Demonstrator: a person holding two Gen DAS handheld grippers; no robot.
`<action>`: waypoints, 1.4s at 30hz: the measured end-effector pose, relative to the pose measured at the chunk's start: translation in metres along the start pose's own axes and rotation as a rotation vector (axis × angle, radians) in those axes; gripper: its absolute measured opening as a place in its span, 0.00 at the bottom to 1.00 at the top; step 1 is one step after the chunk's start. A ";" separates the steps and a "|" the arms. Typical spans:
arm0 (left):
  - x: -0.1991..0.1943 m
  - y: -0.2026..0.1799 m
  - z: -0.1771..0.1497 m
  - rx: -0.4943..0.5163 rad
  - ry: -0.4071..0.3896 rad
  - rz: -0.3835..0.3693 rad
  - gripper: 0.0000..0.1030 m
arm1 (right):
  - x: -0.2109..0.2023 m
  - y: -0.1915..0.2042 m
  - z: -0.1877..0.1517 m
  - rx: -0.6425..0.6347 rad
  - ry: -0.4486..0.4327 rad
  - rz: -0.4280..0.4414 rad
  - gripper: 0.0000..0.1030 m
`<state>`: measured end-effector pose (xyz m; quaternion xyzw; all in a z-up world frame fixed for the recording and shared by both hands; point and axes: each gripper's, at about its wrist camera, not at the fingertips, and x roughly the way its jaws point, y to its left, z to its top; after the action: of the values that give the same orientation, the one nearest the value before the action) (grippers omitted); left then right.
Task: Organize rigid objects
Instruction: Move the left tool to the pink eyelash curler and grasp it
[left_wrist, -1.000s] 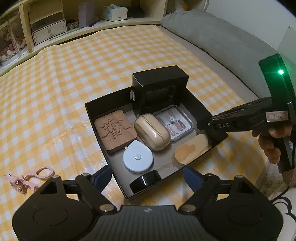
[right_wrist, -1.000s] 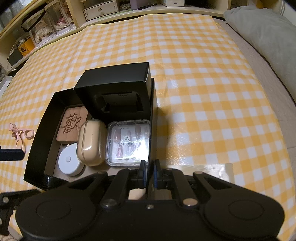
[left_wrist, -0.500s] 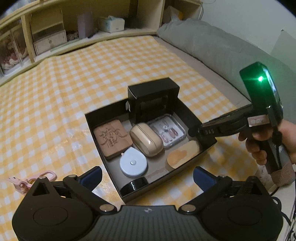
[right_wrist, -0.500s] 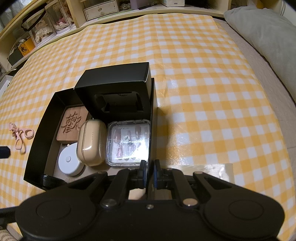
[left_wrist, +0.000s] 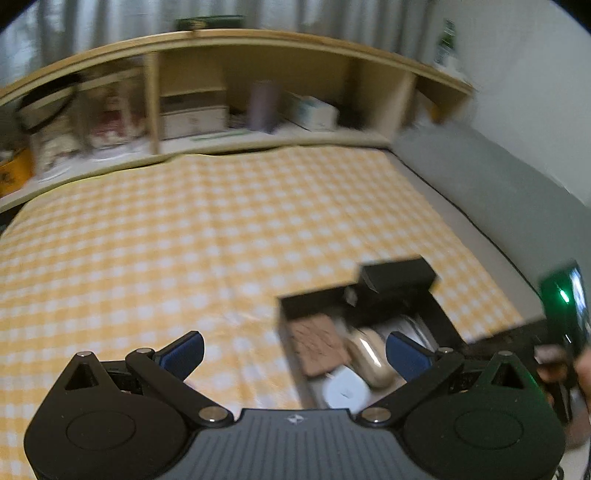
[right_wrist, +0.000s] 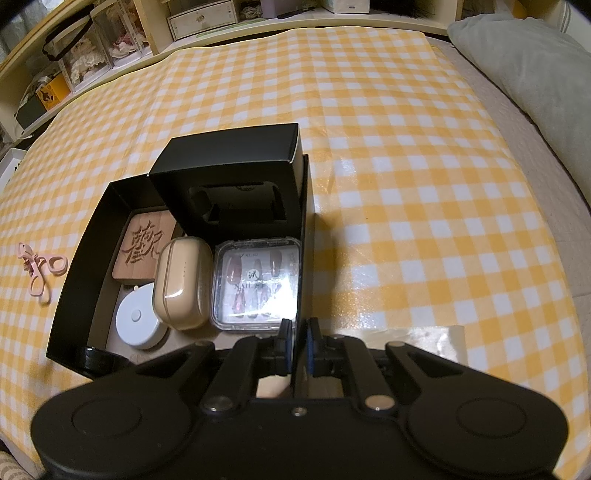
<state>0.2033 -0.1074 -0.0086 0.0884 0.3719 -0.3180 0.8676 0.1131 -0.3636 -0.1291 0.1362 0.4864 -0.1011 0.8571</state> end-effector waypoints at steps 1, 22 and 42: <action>-0.001 0.006 0.002 -0.013 -0.007 0.018 1.00 | 0.000 0.000 0.000 -0.001 0.000 0.000 0.08; 0.051 0.139 -0.029 -0.651 0.142 0.183 1.00 | 0.000 0.001 -0.001 -0.002 0.002 0.000 0.08; 0.092 0.169 -0.064 -0.836 0.085 0.262 0.75 | 0.002 0.000 0.000 -0.005 0.006 -0.001 0.08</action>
<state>0.3183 0.0048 -0.1325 -0.2109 0.4896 -0.0235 0.8457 0.1139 -0.3632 -0.1310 0.1340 0.4893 -0.0999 0.8559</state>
